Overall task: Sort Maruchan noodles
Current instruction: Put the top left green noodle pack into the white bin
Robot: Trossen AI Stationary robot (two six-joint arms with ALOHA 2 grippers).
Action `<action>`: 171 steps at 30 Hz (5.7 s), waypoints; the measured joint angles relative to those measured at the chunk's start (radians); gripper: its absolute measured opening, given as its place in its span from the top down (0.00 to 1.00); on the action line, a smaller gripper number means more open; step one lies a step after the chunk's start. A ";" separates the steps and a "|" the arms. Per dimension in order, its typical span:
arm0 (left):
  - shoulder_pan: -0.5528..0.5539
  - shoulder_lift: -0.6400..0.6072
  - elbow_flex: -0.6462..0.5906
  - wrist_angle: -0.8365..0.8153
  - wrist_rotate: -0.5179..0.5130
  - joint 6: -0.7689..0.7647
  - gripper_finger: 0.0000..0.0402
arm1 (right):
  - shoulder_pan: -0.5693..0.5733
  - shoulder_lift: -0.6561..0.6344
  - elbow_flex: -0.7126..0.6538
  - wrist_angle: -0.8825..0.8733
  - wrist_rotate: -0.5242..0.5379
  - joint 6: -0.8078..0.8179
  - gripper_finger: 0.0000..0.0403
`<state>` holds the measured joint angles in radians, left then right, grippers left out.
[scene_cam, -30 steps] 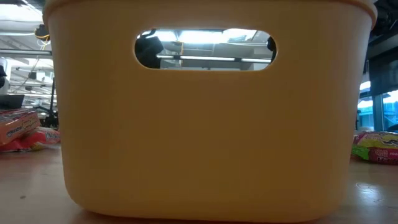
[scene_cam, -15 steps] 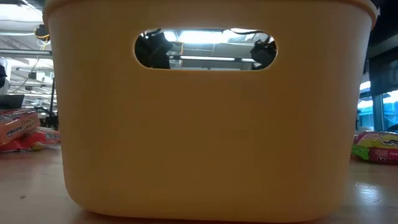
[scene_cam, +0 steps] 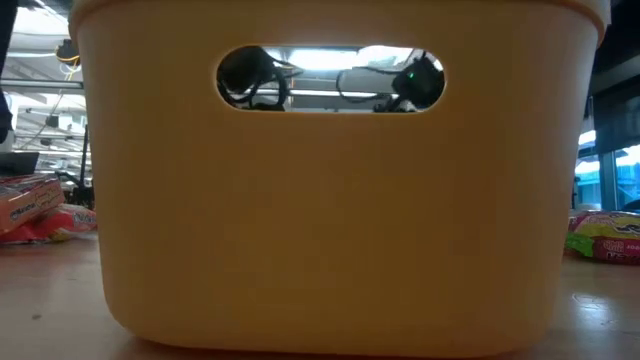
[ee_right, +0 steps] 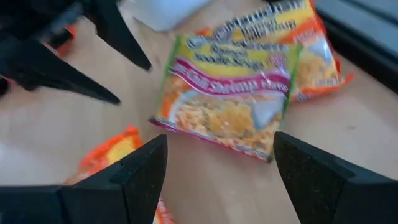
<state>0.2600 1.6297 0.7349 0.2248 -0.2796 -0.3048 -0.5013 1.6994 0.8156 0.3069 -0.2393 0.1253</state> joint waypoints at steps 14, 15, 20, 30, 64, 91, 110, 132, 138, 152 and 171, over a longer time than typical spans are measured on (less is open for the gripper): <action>0.282 -0.053 0.041 -0.034 0.224 0.031 0.43 | -0.022 0.052 0.020 0.003 -0.023 -0.026 0.32; 0.298 -0.041 0.047 -0.036 0.244 0.030 0.42 | -0.023 0.052 0.020 0.002 -0.023 -0.026 0.32; 0.352 0.027 0.076 -0.027 0.350 0.025 0.37 | -0.023 0.052 0.020 0.001 -0.023 -0.028 0.32; 0.368 0.153 0.144 -0.028 0.440 0.017 0.38 | -0.023 0.052 0.020 -0.014 -0.016 -0.054 0.32; 0.325 0.166 0.154 0.001 0.532 -0.028 0.38 | -0.021 0.062 0.008 -0.191 0.083 -0.187 0.32; 0.322 0.166 0.152 -0.005 0.612 -0.060 0.38 | 0.096 0.172 0.013 0.085 0.231 -0.211 0.32; 0.319 0.130 0.152 0.006 0.807 -0.086 0.38 | 0.125 0.172 0.011 0.055 0.299 -0.266 0.32; 0.211 0.103 0.154 0.078 0.779 -0.078 0.38 | 0.121 0.170 0.019 0.127 0.334 -0.285 0.32; 0.220 0.103 0.154 0.087 0.738 -0.078 0.38 | 0.121 0.170 0.018 0.119 0.339 -0.286 0.32; 0.217 0.104 0.153 0.222 0.686 -0.083 0.38 | 0.123 0.170 0.017 0.166 0.266 -0.253 0.32; 0.353 -0.037 0.153 -0.193 0.341 0.010 0.38 | 0.122 0.170 0.015 0.154 0.273 -0.253 0.32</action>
<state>0.6134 1.5926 0.8879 0.0316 0.0609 -0.2943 -0.3790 1.8694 0.8307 0.4614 0.0334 -0.1280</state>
